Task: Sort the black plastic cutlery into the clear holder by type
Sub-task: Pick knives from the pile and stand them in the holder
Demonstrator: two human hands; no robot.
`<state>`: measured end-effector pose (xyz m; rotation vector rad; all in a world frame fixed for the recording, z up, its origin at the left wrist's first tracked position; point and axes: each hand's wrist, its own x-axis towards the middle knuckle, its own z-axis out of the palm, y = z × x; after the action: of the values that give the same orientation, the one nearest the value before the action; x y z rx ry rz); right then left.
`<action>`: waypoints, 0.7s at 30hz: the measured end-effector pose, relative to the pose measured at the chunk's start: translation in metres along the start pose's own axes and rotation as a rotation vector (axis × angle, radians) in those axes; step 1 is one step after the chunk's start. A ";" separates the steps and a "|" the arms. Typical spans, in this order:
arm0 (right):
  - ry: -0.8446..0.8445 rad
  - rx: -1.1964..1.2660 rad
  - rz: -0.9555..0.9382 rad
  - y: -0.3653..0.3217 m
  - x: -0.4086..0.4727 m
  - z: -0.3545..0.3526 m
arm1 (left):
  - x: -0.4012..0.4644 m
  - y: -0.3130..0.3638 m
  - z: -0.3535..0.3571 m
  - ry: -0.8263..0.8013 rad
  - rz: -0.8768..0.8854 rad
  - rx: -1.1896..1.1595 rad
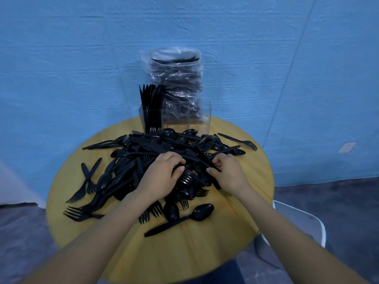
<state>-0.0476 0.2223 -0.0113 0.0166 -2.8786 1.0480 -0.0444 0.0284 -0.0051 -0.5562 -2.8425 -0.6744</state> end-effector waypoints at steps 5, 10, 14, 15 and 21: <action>-0.061 -0.037 0.014 -0.005 0.005 0.000 | 0.000 -0.001 0.002 0.011 0.005 -0.004; -0.055 -0.052 0.033 -0.004 0.010 -0.003 | 0.004 -0.003 -0.001 0.022 0.019 -0.049; -0.009 0.055 0.038 0.003 0.015 -0.015 | 0.016 -0.002 -0.004 0.100 0.019 -0.099; -0.003 0.078 0.042 0.004 0.017 -0.018 | 0.020 -0.001 -0.005 0.121 0.017 -0.105; 0.069 0.205 0.116 0.017 0.025 -0.024 | 0.062 0.001 -0.005 0.168 -0.078 -0.045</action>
<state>-0.0714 0.2511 -0.0015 -0.1725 -2.7274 1.3324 -0.1002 0.0471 0.0145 -0.3767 -2.7098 -0.7620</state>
